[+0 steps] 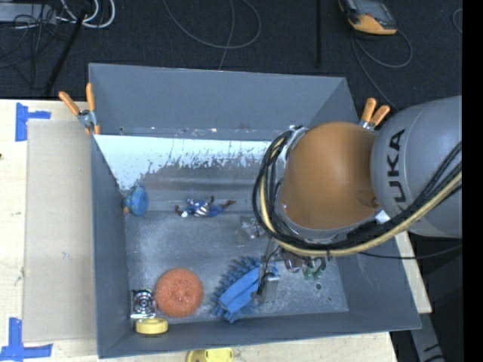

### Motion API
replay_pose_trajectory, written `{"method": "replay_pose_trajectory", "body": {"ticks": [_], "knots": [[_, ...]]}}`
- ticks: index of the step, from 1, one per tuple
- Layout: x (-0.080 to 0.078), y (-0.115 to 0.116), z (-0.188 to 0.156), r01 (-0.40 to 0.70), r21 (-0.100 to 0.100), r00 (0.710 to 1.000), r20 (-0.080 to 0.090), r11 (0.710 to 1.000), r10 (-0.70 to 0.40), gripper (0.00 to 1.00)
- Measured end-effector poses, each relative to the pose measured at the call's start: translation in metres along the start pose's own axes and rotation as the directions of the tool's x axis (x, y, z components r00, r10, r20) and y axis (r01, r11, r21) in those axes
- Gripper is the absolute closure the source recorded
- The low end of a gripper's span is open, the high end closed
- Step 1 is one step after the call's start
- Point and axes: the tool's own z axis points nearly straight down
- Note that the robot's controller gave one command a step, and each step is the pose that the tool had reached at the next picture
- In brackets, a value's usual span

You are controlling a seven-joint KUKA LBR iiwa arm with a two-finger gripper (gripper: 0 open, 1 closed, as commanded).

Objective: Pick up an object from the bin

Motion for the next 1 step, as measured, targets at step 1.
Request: {"method": "replay_pose_trajectory", "body": {"ticks": [1], "knots": [[-0.0139,0.0053,0.0375,-0.047,0.000,0.999,-0.005,0.999,0.047,0.00]]}}
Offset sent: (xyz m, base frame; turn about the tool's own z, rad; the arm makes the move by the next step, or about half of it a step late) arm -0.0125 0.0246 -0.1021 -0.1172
